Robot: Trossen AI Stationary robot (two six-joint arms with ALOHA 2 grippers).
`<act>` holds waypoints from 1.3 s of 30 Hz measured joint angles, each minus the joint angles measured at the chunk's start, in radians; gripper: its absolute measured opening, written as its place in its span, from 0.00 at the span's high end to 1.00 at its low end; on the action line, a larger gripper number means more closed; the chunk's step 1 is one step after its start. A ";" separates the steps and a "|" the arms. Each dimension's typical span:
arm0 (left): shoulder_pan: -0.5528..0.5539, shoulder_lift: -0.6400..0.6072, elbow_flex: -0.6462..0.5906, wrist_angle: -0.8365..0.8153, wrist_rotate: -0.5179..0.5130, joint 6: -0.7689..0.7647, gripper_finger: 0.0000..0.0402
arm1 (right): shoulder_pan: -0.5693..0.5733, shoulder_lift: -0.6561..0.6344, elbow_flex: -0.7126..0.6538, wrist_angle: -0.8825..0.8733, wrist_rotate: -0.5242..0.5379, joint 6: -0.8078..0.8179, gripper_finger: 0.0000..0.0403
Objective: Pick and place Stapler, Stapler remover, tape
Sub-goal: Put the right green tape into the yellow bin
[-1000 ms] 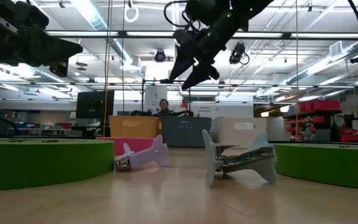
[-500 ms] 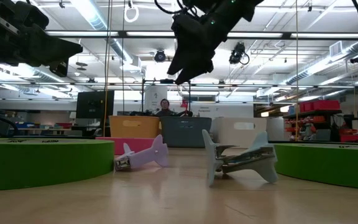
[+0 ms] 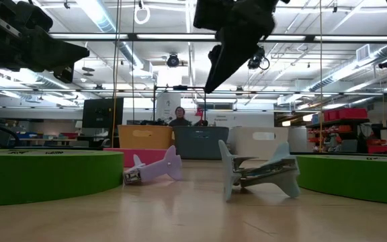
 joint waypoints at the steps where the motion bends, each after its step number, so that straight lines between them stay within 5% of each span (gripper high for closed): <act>1: 0.000 0.000 0.000 0.000 0.000 0.000 0.98 | 0.012 0.000 0.000 -0.009 -0.012 -0.018 0.30; 10: 0.000 0.000 0.000 0.000 0.000 0.000 0.98 | 0.101 0.000 -0.076 -0.004 -0.073 -0.156 0.30; 31: 0.000 0.000 0.000 0.000 0.000 0.000 0.98 | 0.292 -0.005 -0.323 0.102 -0.071 -0.138 0.30; 39: 0.000 0.000 0.000 0.000 0.000 0.000 0.98 | 0.303 -0.005 -0.367 0.142 0.049 -0.110 0.30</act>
